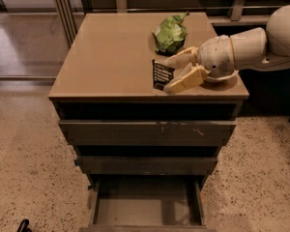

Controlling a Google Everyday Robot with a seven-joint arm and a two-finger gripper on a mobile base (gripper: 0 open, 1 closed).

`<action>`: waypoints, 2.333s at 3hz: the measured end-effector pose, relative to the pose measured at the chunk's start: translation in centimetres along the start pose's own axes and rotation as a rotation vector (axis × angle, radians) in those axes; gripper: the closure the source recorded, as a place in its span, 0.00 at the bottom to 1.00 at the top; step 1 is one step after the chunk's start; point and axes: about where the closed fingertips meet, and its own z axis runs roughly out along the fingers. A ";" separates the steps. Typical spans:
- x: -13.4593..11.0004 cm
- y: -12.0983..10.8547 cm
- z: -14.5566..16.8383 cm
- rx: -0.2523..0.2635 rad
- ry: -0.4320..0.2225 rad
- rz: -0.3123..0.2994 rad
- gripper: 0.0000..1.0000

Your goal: Place rxbar chocolate into bottom drawer

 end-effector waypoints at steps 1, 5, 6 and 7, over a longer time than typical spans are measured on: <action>0.0 0.0 0.0 0.000 0.000 0.000 1.00; 7.9 13.1 -2.2 0.303 0.027 0.193 1.00; 13.3 12.7 -2.1 0.310 0.055 0.297 1.00; 13.3 12.7 -2.1 0.310 0.055 0.296 1.00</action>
Offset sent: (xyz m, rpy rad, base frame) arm -0.0046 -0.0017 -0.0018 -0.0228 -0.0010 -0.0404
